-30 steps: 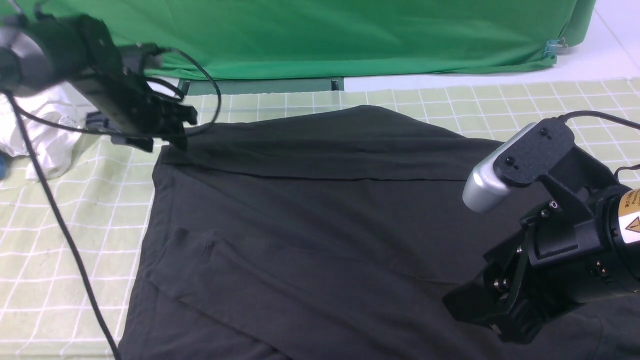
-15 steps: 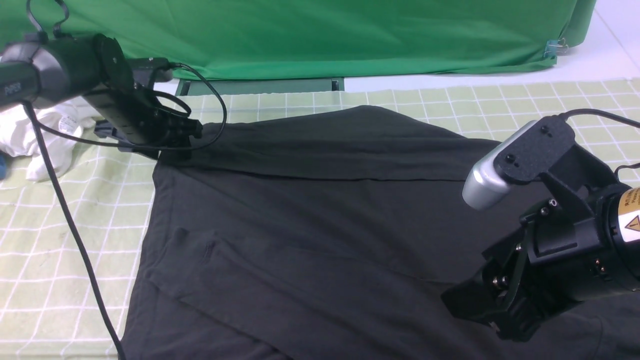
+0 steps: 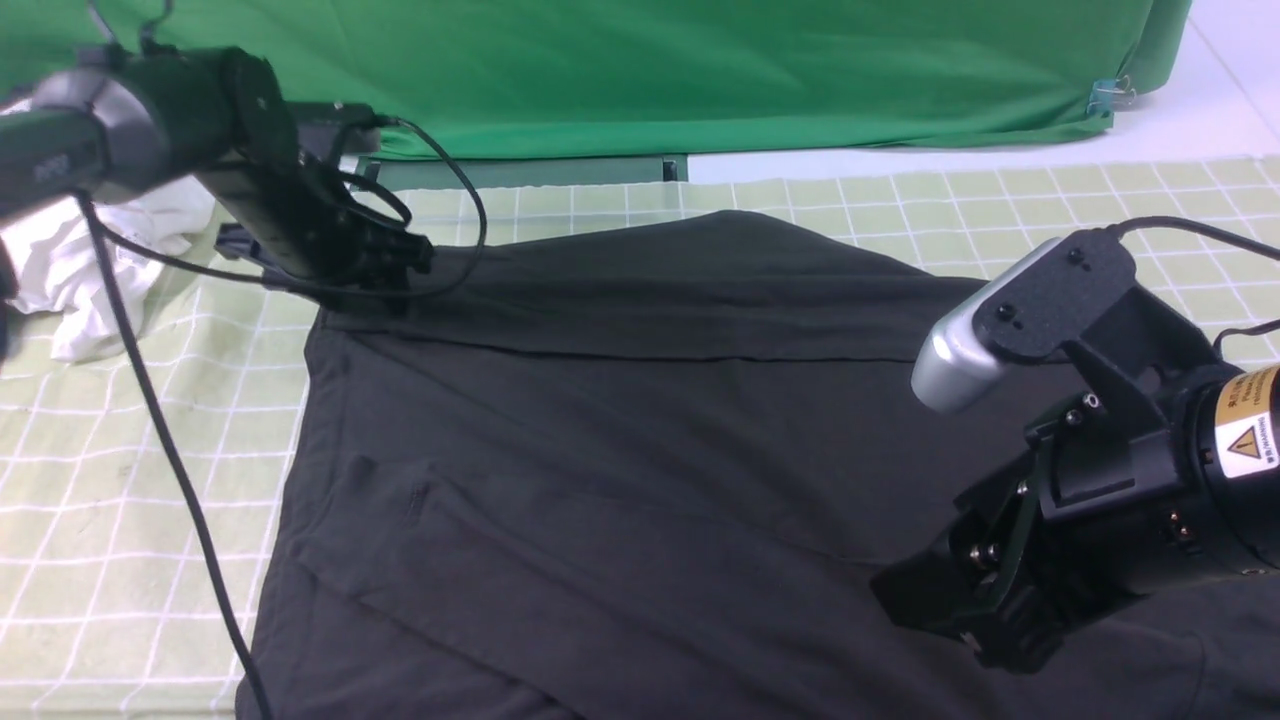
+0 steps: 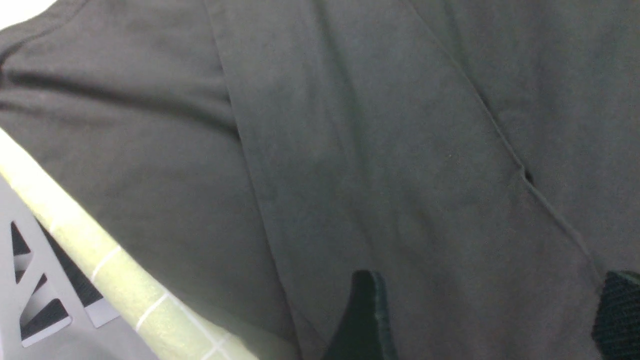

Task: Fold a long-sleeved shirt over a green coffee tablecloth.
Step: 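Grab the top left corner of the dark shirt with the left gripper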

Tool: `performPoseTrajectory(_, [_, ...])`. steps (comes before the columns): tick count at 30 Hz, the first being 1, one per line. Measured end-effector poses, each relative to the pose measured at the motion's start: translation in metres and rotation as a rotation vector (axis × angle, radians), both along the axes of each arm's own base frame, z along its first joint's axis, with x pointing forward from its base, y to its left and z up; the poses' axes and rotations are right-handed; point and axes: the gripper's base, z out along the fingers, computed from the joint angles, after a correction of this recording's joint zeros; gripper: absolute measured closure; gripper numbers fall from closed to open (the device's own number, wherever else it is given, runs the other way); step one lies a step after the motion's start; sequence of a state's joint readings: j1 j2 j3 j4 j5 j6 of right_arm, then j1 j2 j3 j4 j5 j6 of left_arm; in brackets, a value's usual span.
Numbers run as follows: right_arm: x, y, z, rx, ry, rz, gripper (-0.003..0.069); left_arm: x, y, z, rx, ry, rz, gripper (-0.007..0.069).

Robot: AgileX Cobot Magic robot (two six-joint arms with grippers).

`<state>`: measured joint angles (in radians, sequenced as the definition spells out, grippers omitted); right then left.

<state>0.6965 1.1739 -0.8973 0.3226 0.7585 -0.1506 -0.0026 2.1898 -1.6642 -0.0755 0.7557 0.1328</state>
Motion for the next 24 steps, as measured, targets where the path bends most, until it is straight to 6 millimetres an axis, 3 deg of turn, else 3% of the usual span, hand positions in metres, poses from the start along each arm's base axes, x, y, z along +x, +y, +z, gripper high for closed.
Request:
performPoseTrajectory(18, [0.0004, 0.0003, -0.0006, 0.002, 0.007, -0.01, 0.0103, 0.0026, 0.0044, -0.003, 0.036, -0.005, 0.041, 0.0207])
performPoseTrajectory(21, [0.0004, 0.0003, -0.0006, 0.002, 0.007, -0.01, 0.0103, 0.0024, 0.0041, -0.003, 0.031, -0.001, 0.044, 0.0269])
performPoseTrajectory(24, [0.0004, 0.0003, -0.0006, 0.002, 0.007, -0.01, 0.0103, 0.0022, 0.0037, -0.0034, 0.024, 0.003, 0.047, 0.0419])
